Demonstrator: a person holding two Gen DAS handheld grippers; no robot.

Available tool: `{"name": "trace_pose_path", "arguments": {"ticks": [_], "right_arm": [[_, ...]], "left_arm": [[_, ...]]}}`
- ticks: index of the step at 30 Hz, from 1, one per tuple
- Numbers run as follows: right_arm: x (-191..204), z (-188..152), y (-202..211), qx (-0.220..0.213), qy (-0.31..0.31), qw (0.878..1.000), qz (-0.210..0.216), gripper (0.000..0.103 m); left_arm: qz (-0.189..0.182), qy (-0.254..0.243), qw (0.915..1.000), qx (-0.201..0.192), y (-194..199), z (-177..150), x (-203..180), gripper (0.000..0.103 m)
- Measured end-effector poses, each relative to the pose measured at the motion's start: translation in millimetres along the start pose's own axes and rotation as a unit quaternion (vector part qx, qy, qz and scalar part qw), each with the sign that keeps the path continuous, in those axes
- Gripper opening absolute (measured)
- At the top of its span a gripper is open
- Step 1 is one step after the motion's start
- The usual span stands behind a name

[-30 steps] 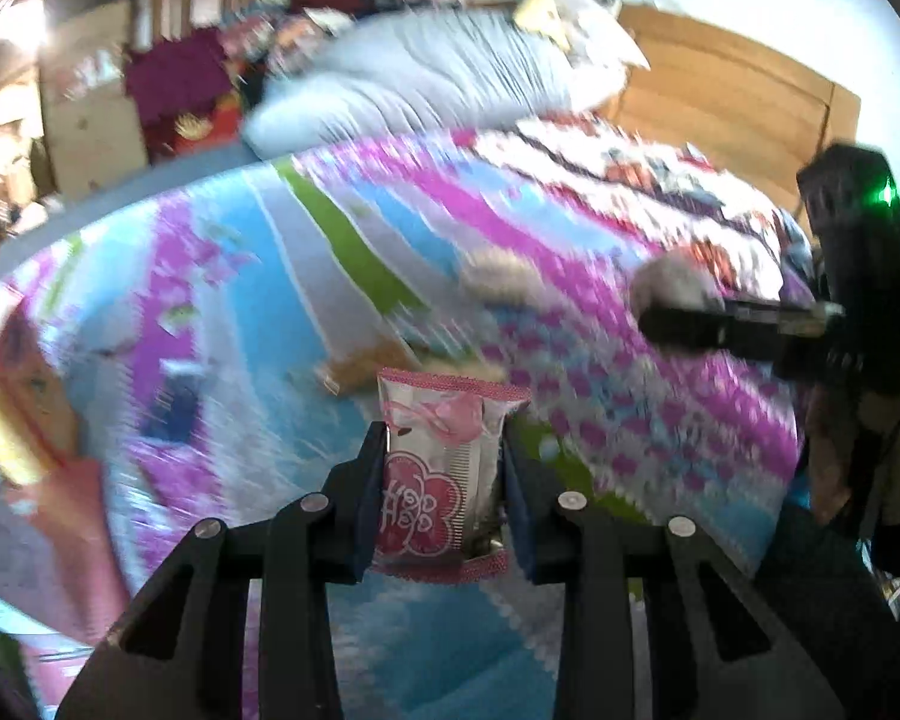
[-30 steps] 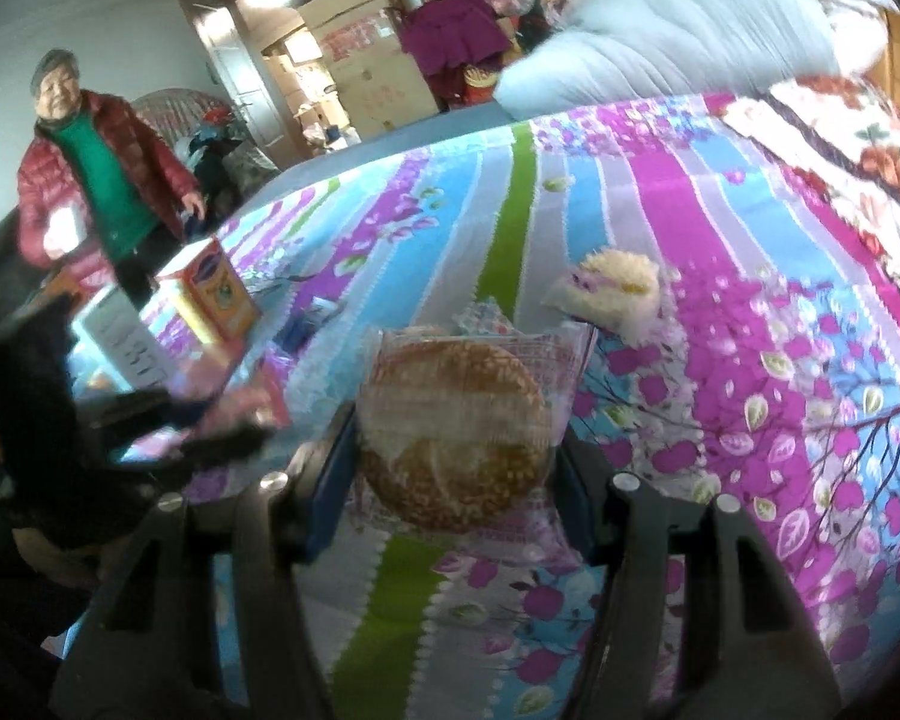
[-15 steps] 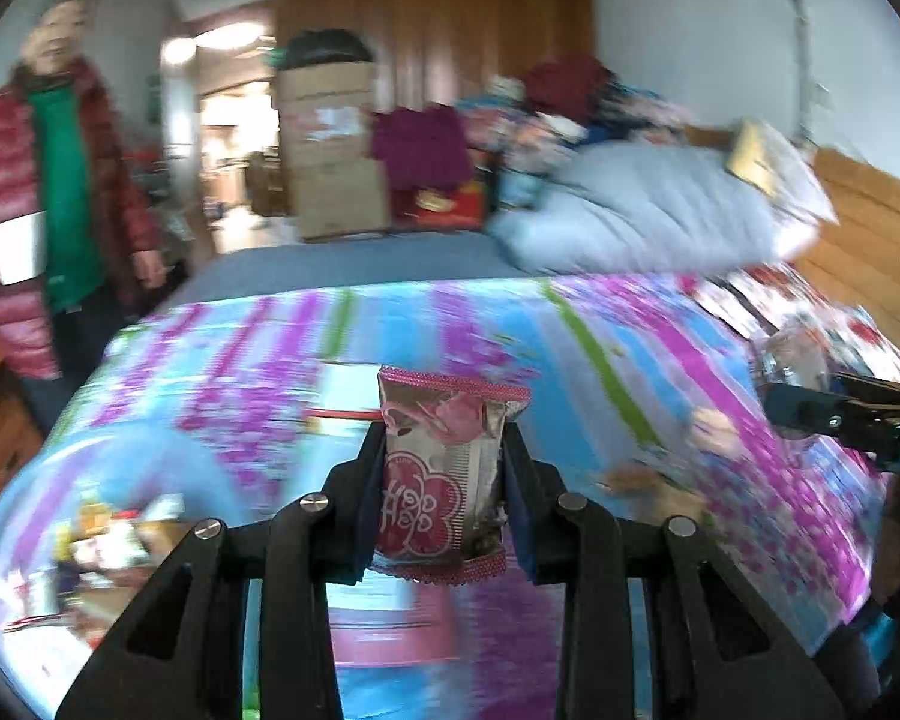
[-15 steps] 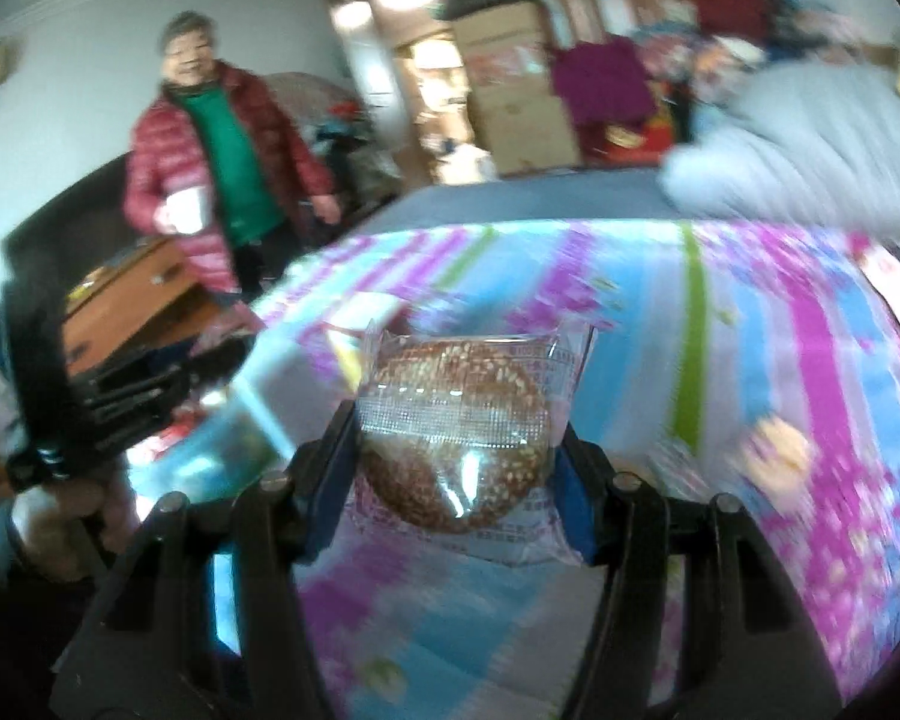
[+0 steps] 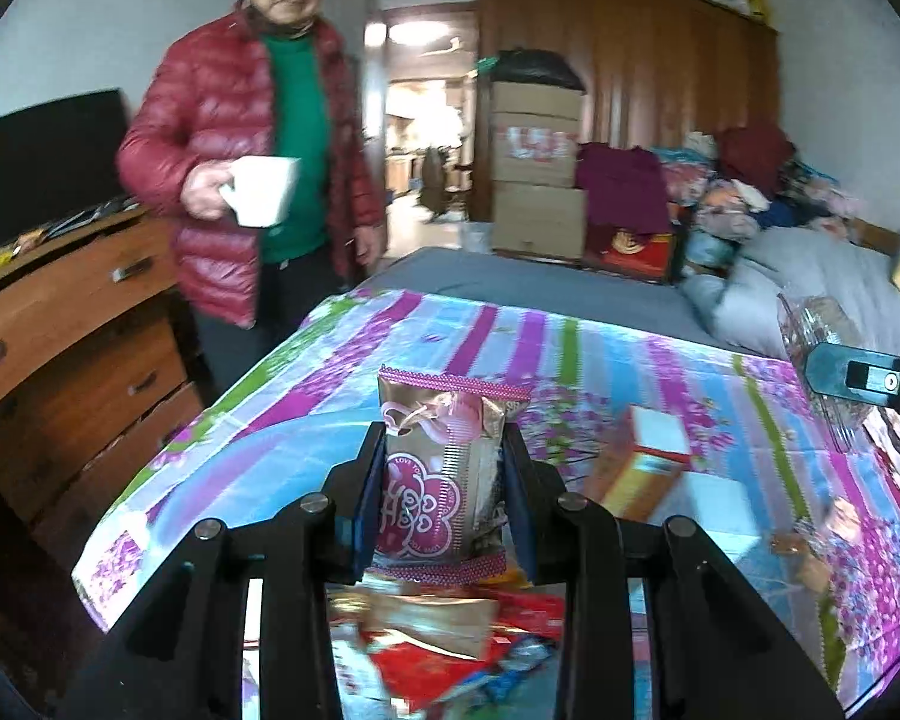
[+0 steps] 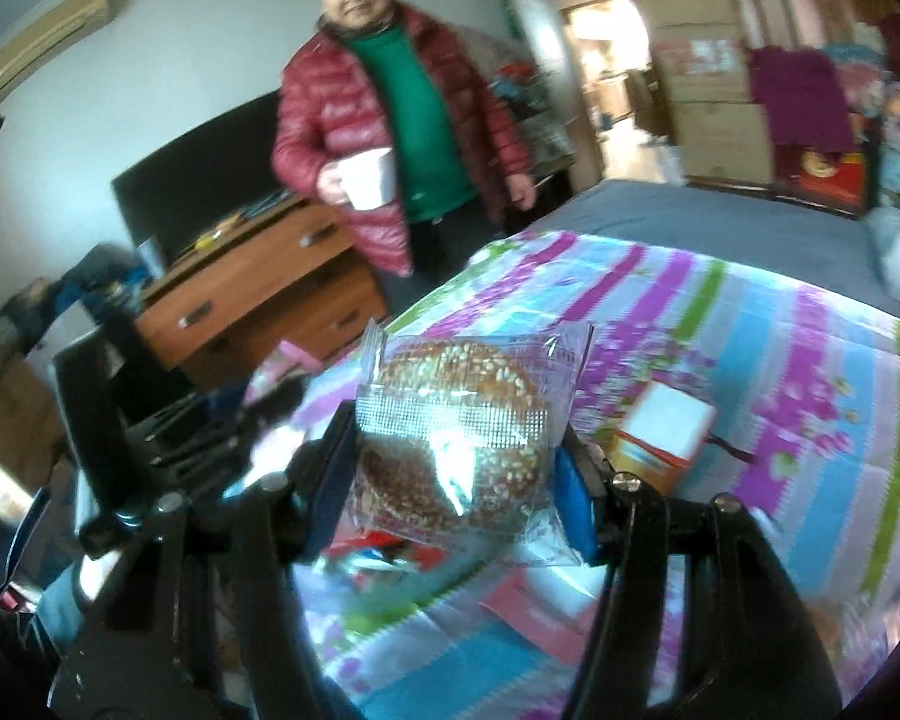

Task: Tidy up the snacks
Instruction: 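Carry the sesame cake packet and pink-logo packet with both grippers over the bowl, then hold both packets above the clear bowl with both grippers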

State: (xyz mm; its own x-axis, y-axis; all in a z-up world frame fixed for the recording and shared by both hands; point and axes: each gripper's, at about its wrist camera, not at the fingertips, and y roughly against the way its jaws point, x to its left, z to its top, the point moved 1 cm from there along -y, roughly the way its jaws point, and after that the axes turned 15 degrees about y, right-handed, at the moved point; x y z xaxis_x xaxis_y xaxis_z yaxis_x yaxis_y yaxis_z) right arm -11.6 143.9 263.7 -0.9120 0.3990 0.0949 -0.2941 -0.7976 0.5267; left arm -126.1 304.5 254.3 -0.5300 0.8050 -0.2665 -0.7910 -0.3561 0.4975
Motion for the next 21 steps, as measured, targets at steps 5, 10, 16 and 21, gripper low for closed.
{"name": "trace_pose_path", "arguments": {"ticks": [5, 10, 16, 21], "right_arm": [[20.3, 12.8, -44.0, 0.036, -0.001, 0.999, 0.023, 0.060], [32.6, 16.8, -79.2, 0.076, 0.004, 0.996, 0.036, 0.060], [39.4, 18.0, -100.9, 0.099, 0.004, 0.994, 0.041, 0.060], [46.2, 16.3, -109.8, 0.108, 0.009, 0.993, 0.042, 0.060]], "left_arm": [[0.016, 0.028, 0.9993, 0.019, -15.3, 5.5, 40.8, 0.036], [0.026, 0.053, 0.9975, 0.038, -30.2, 6.6, 70.2, 0.036], [0.034, 0.075, 0.9954, 0.050, -41.3, 3.4, 97.2, 0.036], [0.035, 0.076, 0.9951, 0.054, -44.6, 1.1, 100.6, 0.036]]}}
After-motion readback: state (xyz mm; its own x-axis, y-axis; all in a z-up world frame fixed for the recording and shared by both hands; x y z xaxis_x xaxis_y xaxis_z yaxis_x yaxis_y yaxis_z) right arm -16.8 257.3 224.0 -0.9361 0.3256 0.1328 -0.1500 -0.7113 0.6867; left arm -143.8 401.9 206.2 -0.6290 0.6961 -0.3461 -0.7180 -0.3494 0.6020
